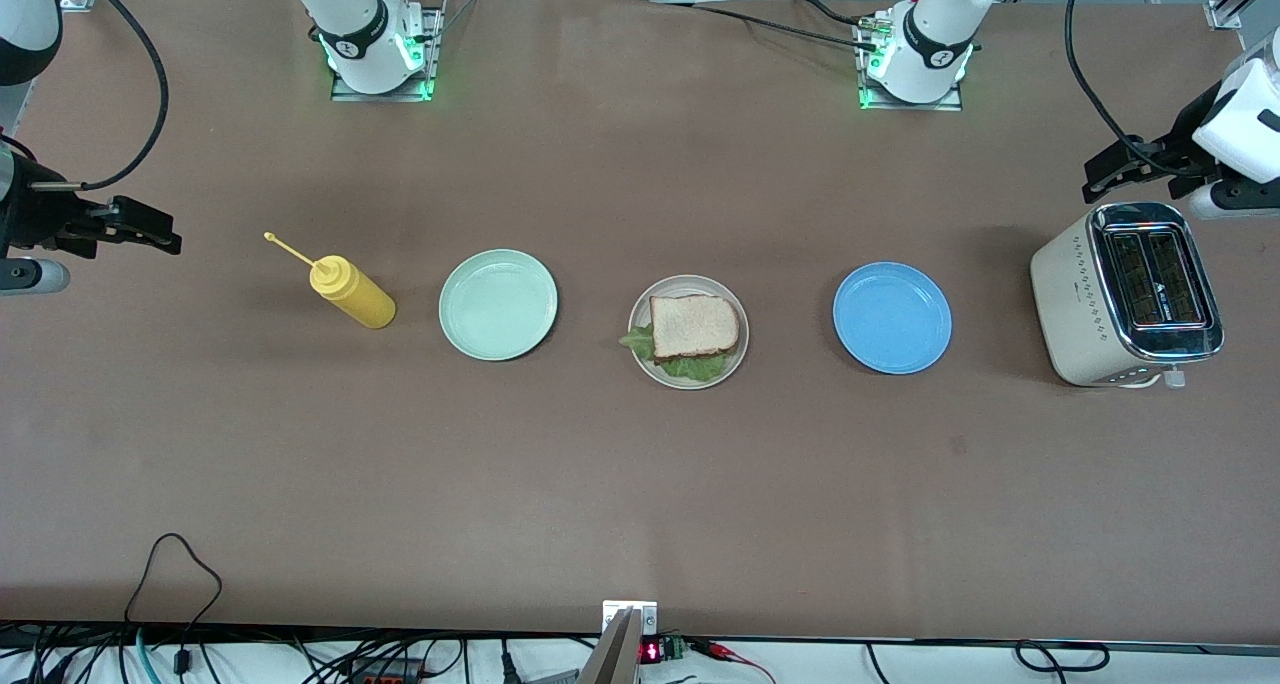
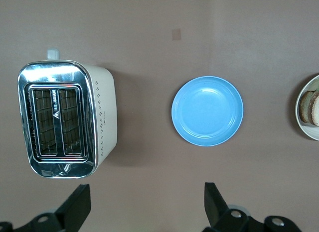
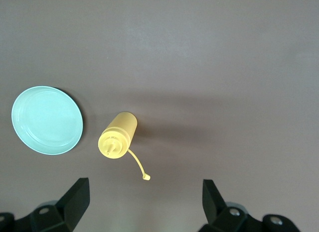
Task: Make sandwich in beige plate with both arms
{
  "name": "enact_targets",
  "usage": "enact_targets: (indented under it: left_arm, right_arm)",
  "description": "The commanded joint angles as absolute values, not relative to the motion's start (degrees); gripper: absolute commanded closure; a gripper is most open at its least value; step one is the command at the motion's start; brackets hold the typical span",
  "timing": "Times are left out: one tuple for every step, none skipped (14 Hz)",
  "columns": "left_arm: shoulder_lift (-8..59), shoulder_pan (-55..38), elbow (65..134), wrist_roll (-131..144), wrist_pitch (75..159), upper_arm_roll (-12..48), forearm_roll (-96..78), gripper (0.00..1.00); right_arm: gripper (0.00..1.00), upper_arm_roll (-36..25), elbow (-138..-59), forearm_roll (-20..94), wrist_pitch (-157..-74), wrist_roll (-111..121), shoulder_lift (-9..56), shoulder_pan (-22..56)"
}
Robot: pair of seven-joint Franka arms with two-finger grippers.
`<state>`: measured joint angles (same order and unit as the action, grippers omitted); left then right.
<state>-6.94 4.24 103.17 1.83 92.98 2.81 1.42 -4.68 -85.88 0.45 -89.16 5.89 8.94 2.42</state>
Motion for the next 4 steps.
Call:
enact_targets:
  left_arm:
    - [-8.7,4.48,104.33,1.85,92.03,3.08,0.79,0.0]
    - [-8.7,4.48,104.33,1.85,91.85,3.08,0.79,0.0]
    - [-8.7,4.48,104.33,1.85,91.93,3.08,0.88,0.0]
    - [-8.7,4.48,104.33,1.85,91.85,3.08,0.97,0.0]
  right_arm:
    - [0.0,-4.66,-85.08,0.62,-89.03,6.24,9.14,2.29]
    - [0.0,-4.57,-85.08,0.62,-89.03,6.24,9.14,2.29]
    - [0.0,-4.66,-85.08,0.62,-89.03,6.33,9.14,2.29]
    - [0.0,-4.66,-85.08,0.7,-89.03,6.33,9.14,2.2]
